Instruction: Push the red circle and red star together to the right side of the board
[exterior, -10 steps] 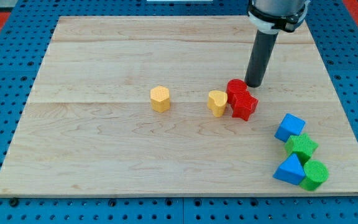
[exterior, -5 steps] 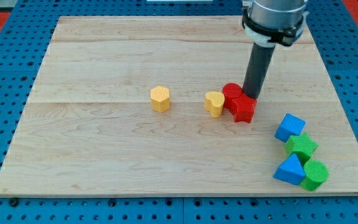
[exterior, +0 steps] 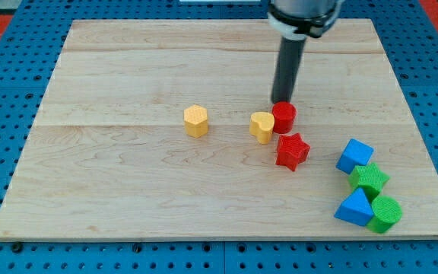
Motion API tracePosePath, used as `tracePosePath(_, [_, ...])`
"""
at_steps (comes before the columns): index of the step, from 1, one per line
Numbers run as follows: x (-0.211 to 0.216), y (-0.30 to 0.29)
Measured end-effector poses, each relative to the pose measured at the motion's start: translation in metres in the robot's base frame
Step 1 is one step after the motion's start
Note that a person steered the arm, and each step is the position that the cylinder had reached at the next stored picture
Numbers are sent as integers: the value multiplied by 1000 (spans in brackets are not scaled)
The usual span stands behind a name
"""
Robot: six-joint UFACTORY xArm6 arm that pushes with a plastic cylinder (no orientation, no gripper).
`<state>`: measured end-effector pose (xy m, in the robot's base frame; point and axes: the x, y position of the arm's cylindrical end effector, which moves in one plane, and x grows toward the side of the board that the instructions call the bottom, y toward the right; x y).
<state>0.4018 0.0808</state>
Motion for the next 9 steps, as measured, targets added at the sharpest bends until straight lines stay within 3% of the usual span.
tracePosePath(3, [96,-8])
tracePosePath(5, [23,-1])
tracePosePath(6, [23,19])
tracePosePath(9, [115,15])
